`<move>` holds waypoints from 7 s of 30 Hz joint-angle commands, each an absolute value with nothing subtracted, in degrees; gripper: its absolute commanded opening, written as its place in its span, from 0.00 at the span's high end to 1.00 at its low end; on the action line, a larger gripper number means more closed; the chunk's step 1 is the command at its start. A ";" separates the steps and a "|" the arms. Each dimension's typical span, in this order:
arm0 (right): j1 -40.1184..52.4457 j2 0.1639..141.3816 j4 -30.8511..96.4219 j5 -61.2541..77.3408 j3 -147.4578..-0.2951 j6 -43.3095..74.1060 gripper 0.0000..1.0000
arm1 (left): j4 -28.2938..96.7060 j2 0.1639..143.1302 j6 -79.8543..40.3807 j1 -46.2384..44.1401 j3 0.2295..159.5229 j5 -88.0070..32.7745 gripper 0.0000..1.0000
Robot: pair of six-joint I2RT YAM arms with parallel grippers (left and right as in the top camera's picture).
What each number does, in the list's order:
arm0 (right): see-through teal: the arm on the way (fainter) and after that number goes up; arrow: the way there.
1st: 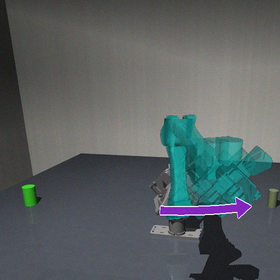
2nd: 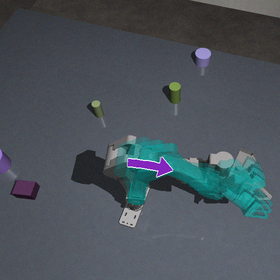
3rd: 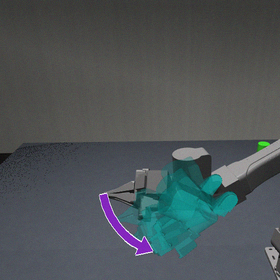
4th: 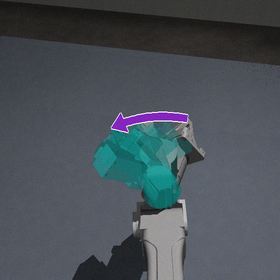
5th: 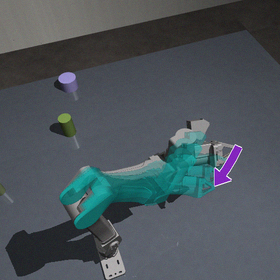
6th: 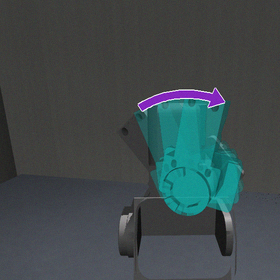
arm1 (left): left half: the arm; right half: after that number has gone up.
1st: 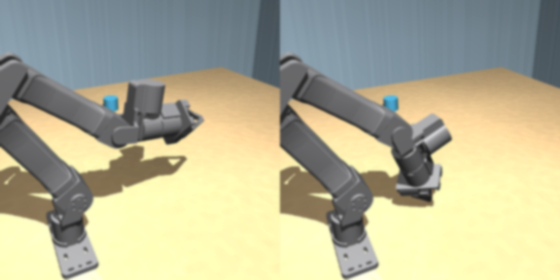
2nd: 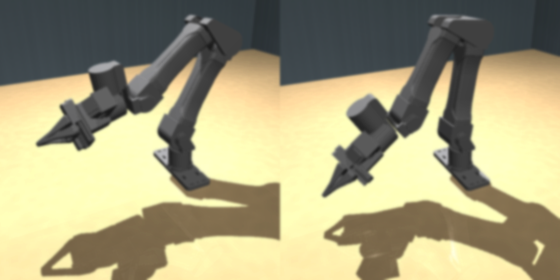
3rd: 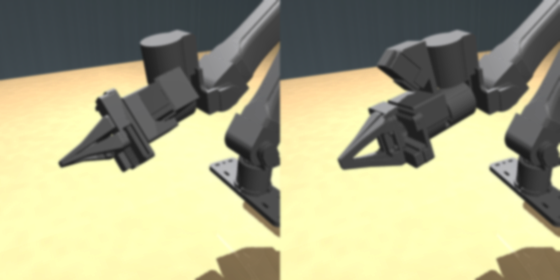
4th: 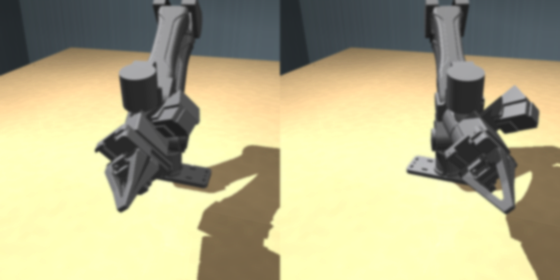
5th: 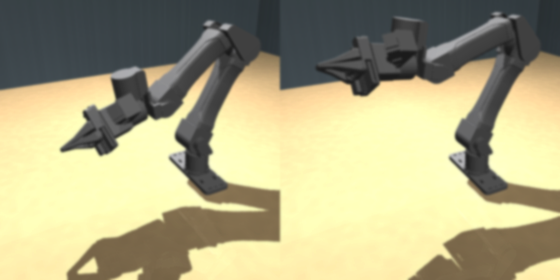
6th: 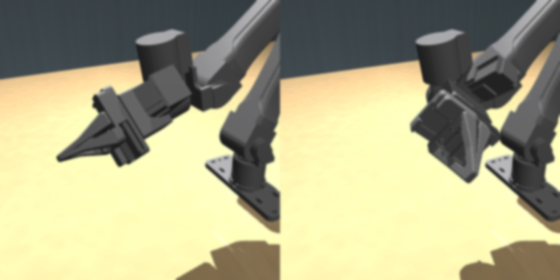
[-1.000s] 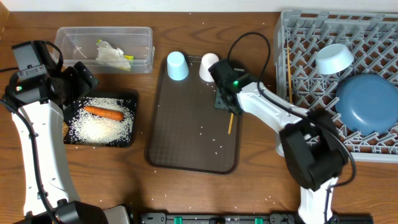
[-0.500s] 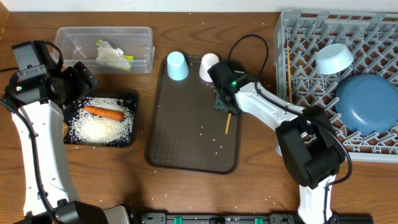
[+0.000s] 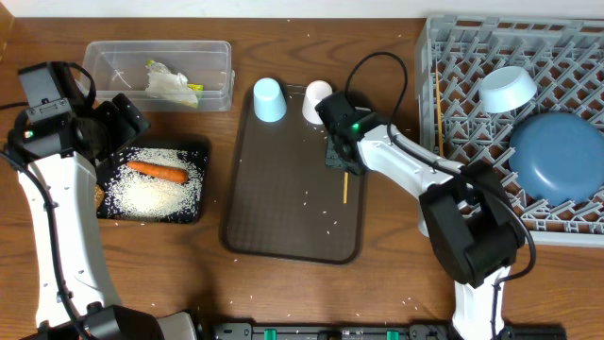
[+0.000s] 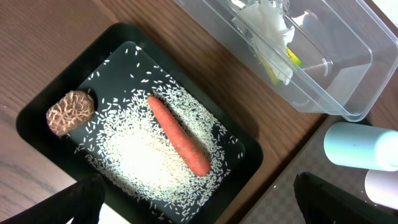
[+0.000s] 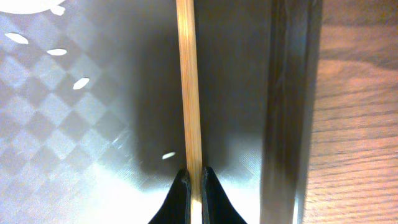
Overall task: Sort waste into correct bins and load items into the dishwasher rack
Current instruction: 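Carry the second chopstick right and place it in the dish rack, then move the right gripper to the white cup and grasp it, then lift the white cup and carry it right to the dish rack, then lower the white cup upside down into the rack slots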
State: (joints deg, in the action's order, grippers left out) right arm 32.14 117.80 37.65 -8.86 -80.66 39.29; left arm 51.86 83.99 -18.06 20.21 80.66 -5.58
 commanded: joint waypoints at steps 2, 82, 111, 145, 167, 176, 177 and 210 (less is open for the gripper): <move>29.41 108.42 37.47 -9.56 -82.28 34.92 0.99 | 51.83 83.59 -18.33 20.45 81.49 -5.30 0.02; 27.40 126.56 24.77 3.90 -103.83 5.06 0.01 | 51.83 83.59 -18.33 20.45 81.49 -5.30 0.02; 30.70 132.77 25.93 -6.87 -103.83 5.56 0.10 | 51.83 83.59 -18.33 20.45 81.49 -5.30 0.02; 21.12 112.90 33.15 -7.29 -103.85 10.68 0.39 | 51.83 83.59 -18.33 20.45 81.49 -5.30 0.02; -18.72 104.92 44.16 -7.51 -103.00 9.78 0.40 | 51.83 83.59 -18.33 20.45 81.49 -5.30 0.02; -22.90 105.14 40.80 -7.51 -99.39 8.75 0.34 | 51.83 83.59 -18.33 20.45 81.49 -5.30 0.02; -22.96 105.14 39.75 -7.46 -98.74 8.47 0.33 | 51.83 83.59 -18.33 20.45 81.49 -5.30 0.02; -22.94 112.68 34.85 -6.35 -95.74 8.49 0.12 | 51.83 83.59 -18.33 20.45 81.49 -5.30 0.02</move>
State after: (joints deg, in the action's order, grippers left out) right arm -22.70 108.49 35.03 -4.56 -96.36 8.71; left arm 51.86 83.99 -18.04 20.21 80.66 -5.58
